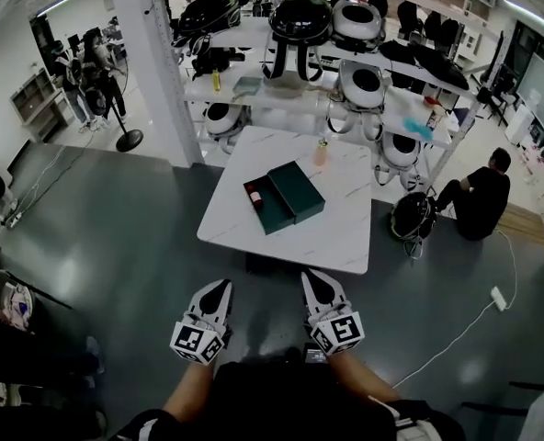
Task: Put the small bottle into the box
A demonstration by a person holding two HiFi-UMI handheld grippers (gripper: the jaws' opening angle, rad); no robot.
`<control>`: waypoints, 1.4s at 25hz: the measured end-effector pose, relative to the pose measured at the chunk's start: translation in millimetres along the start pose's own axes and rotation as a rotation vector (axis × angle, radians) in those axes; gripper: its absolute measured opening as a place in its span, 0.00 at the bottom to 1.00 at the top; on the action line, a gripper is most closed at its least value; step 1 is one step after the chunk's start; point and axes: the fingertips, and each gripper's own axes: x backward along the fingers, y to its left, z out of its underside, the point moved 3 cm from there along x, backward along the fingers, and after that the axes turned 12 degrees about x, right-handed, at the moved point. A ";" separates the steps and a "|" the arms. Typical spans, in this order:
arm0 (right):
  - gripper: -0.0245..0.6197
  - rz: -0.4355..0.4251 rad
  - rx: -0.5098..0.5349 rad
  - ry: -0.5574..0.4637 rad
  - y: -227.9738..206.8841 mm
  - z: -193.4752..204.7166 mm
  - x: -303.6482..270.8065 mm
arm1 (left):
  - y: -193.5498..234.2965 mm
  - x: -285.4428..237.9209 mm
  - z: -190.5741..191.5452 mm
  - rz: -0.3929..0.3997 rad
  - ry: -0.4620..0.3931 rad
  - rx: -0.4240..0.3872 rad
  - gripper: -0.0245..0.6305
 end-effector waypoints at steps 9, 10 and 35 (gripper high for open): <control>0.09 0.180 0.062 0.041 52.9 -10.3 18.7 | 27.5 50.0 -20.1 0.088 0.008 -0.048 0.06; 0.09 0.183 0.071 0.049 61.8 -8.3 17.9 | 35.2 58.1 -19.8 0.079 0.005 -0.046 0.06; 0.09 0.188 0.108 0.120 51.9 -10.6 98.3 | 23.1 104.1 -8.0 -0.101 -0.027 -0.010 0.06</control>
